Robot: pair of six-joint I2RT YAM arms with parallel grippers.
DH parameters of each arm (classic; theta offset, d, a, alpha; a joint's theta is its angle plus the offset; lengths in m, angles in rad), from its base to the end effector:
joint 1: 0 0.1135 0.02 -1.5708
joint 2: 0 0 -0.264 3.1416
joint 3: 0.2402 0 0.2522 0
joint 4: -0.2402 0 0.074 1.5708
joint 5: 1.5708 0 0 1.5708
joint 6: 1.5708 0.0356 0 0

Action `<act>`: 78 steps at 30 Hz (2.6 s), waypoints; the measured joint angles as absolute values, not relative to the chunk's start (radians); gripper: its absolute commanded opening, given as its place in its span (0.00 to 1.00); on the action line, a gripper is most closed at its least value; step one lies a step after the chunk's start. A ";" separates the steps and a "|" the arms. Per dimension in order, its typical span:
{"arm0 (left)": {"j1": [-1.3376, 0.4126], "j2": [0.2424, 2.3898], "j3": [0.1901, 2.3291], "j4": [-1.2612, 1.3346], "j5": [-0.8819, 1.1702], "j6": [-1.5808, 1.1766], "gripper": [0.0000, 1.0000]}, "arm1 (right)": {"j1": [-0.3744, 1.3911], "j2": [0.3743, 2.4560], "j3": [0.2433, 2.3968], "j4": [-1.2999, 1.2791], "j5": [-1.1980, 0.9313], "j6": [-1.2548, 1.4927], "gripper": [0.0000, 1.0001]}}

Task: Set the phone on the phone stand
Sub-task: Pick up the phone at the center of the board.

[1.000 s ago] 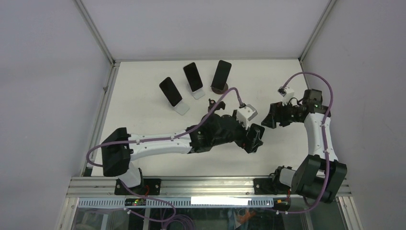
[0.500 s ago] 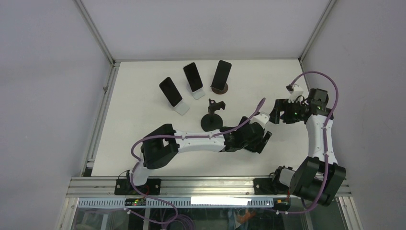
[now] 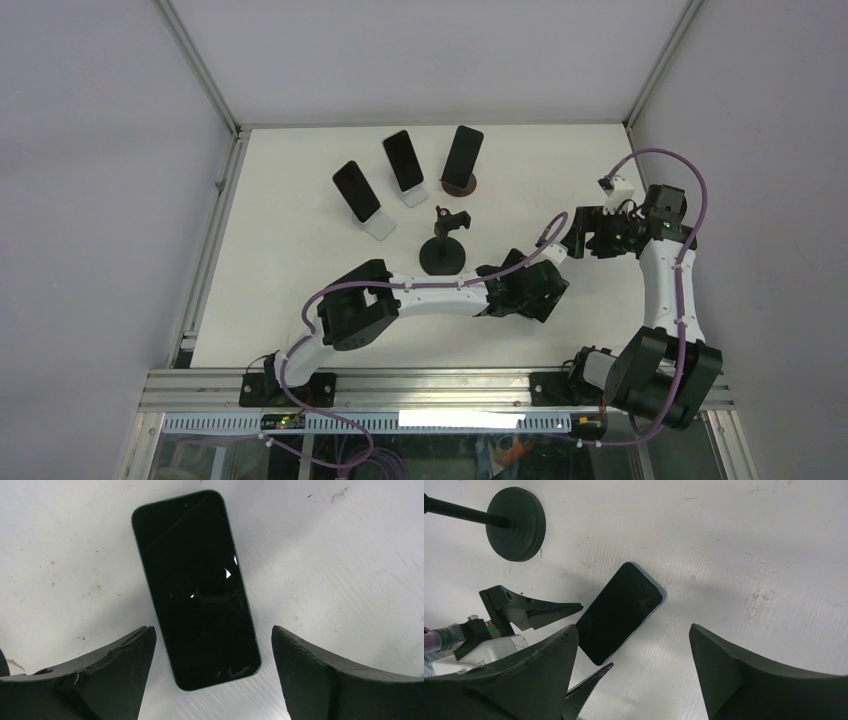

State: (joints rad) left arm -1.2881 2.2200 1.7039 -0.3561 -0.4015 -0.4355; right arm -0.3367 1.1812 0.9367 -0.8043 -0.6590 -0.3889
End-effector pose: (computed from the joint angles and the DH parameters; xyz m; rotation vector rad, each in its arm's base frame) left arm 0.1503 -0.4676 0.1733 0.8211 2.2333 -0.3417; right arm 0.2175 -0.0531 0.2681 -0.2794 2.3738 0.5354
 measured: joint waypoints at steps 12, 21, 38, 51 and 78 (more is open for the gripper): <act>-1.288 2.302 1.805 -0.458 -0.472 -0.472 0.78 | -0.344 1.181 0.937 -0.791 -0.653 -0.391 0.85; -1.288 2.324 1.849 -0.501 -0.467 -0.492 0.79 | -0.348 1.181 0.937 -0.780 -0.645 -0.392 0.85; -1.287 2.343 1.876 -0.541 -0.426 -0.518 0.80 | -0.350 1.181 0.937 -0.776 -0.633 -0.395 0.85; -1.288 2.364 1.911 -0.583 -0.473 -0.544 0.39 | -0.350 1.195 0.937 -0.772 -0.636 -0.393 0.87; -1.150 2.122 1.504 -0.258 -0.196 -0.727 0.17 | -0.319 1.733 1.065 -0.881 -0.875 -0.312 0.64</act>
